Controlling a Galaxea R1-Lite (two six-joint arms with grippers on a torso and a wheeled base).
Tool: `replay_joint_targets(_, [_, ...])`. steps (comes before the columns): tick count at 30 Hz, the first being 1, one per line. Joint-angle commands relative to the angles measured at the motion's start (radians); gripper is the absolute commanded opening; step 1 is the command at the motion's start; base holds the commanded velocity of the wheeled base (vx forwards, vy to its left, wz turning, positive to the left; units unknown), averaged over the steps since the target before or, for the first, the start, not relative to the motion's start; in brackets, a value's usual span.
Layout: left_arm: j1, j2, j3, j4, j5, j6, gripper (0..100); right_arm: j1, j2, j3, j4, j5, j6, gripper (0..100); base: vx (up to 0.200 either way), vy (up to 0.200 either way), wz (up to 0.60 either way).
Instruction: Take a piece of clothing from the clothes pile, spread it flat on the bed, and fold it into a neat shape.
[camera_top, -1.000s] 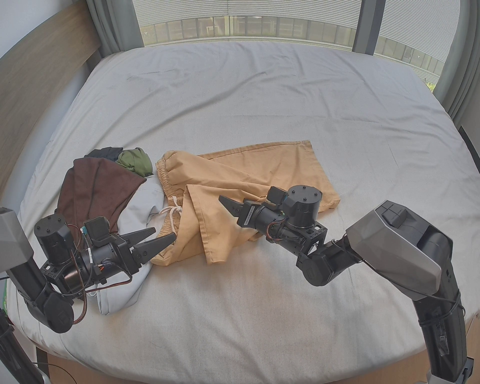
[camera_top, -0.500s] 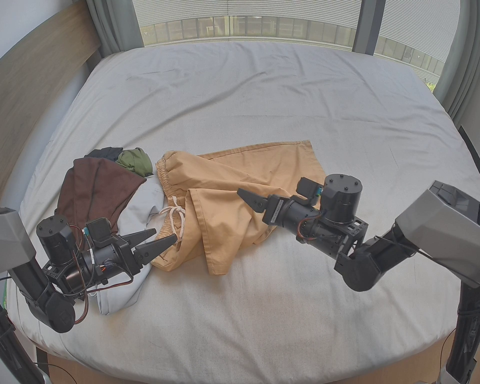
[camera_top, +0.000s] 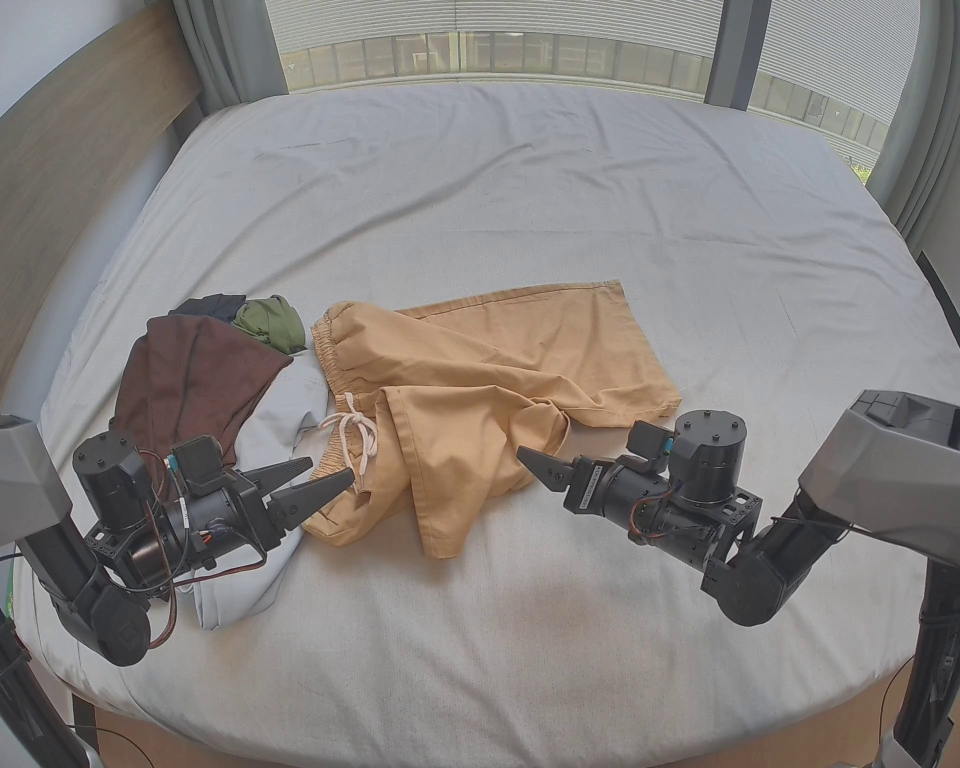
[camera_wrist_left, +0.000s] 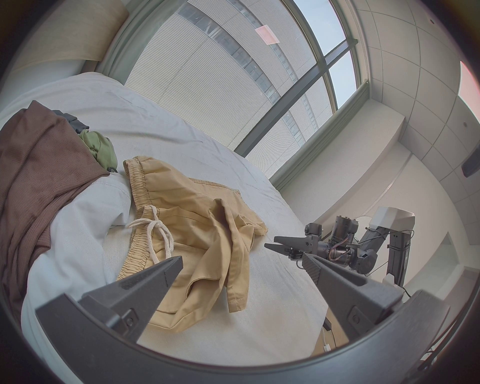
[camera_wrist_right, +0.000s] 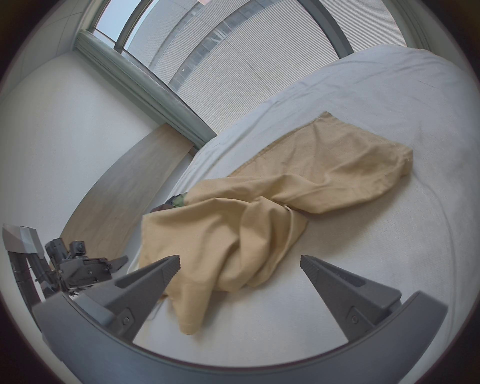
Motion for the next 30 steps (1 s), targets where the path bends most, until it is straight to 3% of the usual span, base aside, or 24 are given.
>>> replay_joint_targets(1, [0.001, -0.001, 0.002, -0.001, 0.0, -0.001, 100, -0.024, 0.076, -0.002, -0.021, -0.002, -0.001, 100, 0.0, 0.0, 0.0])
replay_joint_targets(7, [0.001, -0.001, 0.003, -0.001, 0.0, -0.002, 100, -0.042, 0.136, -0.037, -0.044, 0.009, -0.007, 100, 0.0, 0.0, 0.0])
replay_joint_targets(15, [-0.001, -0.001, 0.009, -0.001, 0.0, -0.002, 100, -0.038, 0.205, -0.091, -0.047, 0.015, -0.078, 100, 0.0, 0.0, 0.0])
replay_joint_targets(30, [-0.018, 0.009, 0.017, -0.001, 0.0, -0.002, 100, 0.025, 0.179, -0.08, -0.091, 0.027, -0.078, 100, 0.0, 0.0, 0.0])
